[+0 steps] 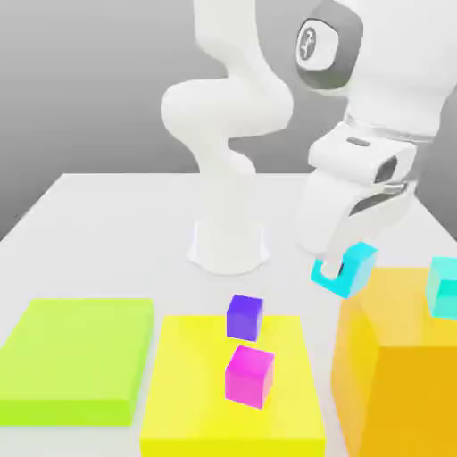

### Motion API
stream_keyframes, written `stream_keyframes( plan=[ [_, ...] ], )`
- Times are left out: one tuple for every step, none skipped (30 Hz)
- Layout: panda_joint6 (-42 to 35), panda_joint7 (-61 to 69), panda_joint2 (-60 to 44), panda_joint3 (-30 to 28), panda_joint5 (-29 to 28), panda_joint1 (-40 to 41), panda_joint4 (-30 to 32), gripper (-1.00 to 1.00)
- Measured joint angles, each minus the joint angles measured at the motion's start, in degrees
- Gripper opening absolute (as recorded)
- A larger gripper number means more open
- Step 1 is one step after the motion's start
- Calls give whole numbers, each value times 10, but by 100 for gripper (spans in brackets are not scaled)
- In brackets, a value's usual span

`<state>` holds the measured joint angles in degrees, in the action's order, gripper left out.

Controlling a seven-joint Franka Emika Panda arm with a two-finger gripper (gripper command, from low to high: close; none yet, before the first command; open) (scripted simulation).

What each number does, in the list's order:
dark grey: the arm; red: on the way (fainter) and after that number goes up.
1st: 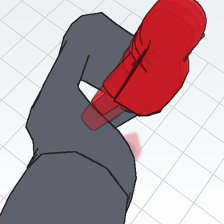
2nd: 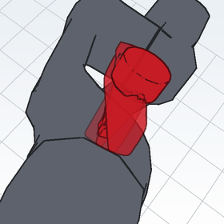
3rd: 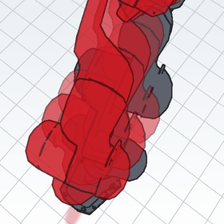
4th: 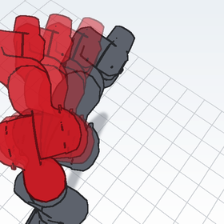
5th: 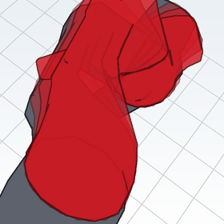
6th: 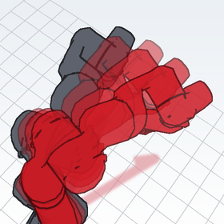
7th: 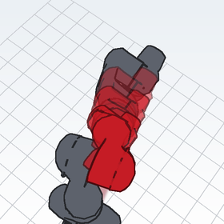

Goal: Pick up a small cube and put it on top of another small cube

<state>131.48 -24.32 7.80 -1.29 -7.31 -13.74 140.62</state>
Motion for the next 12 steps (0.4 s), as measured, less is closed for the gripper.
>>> stream_keyframes(
  plan=[
    [15, -2, -2, -12, 15, 9, 9, -100],
    [29, -5, -5, -24, 31, 18, 18, -100],
    [44, -8, -7, -36, 47, 28, 28, -100],
    [63, -8, -16, -43, 57, 34, 35, -100],
    [85, -7, -31, -47, 64, 39, 41, -100],
    [108, -5, -49, -48, 70, 40, 46, -100],
    [132, -4, -68, -49, 74, 41, 51, -100],
    [154, -2, -85, -47, 77, 45, 56, 100],
    [154, -2, -85, -47, 77, 46, 56, 100],
    [154, -2, -85, -47, 77, 47, 56, 100],
    [154, -2, -85, -47, 77, 48, 56, 100],
    [154, -2, -85, -47, 77, 48, 56, 100]
  ],
)
